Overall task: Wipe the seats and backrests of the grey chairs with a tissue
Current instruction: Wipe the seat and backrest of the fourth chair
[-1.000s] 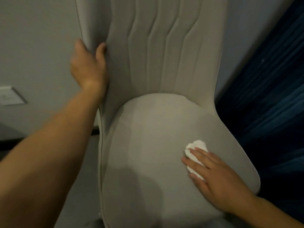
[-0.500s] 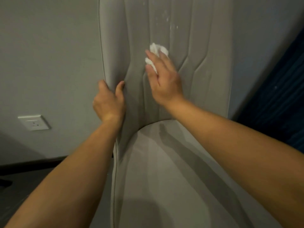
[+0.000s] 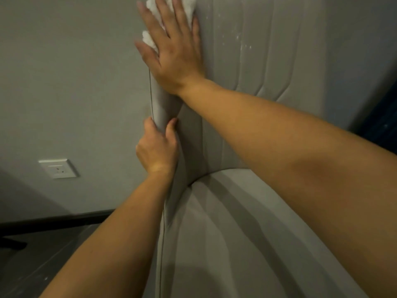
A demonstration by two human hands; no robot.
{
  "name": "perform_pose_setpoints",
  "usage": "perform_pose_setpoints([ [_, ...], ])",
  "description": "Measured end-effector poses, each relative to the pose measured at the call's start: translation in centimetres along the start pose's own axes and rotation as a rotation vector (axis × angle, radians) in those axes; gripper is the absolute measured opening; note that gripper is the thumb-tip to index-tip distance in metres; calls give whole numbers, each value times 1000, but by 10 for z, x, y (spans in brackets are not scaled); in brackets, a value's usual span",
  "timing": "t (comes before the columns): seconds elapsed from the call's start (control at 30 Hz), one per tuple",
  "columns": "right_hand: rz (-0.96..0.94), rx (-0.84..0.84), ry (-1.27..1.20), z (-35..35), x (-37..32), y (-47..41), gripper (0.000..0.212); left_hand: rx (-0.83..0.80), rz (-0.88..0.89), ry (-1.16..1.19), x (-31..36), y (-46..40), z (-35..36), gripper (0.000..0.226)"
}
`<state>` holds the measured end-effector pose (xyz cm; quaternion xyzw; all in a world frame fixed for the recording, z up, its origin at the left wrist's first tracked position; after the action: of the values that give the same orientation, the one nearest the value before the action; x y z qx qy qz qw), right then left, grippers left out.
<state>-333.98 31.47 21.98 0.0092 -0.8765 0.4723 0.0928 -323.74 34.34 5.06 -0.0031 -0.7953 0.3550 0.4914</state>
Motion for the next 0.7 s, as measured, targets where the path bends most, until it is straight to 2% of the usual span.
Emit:
perform_pose_setpoints([
  [0.1, -100, -42, 83, 3, -7, -15, 59, -5, -3, 8, 0, -1, 0, 48],
  [0.23, -436, -66, 195, 4, 7, -22, 59, -26, -6, 20, 0, 0, 2, 45],
  [0.27, -454, -68, 215, 5, 21, -25, 58, -30, -11, 18, -1, 0, 3, 45],
  [0.3, -402, -69, 228, 4, 42, -33, 57, -29, -13, 17, -1, 0, 3, 44],
  [0.43, 51, -76, 214, -2, 153, -54, 57, -22, 0, 0, 1, 1, 0, 41],
  [0.53, 157, -76, 146, -1, 184, -41, 58, -43, 4, -34, 3, 2, 2, 45],
  [0.7, 277, -46, 114, 13, 176, -30, 59, -113, -20, -128, 7, -4, 1, 54],
])
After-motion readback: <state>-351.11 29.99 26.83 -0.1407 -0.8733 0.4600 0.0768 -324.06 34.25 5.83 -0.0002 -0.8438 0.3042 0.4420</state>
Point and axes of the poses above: each hand's wrist, its own y-axis away from the middle knuckle, its own z-axis out of the palm, x = y × z, the point moved 9 cm from there along -y, towards the middle knuckle, and after that the axes turned 13 degrees about y, right-handed, at the moved point
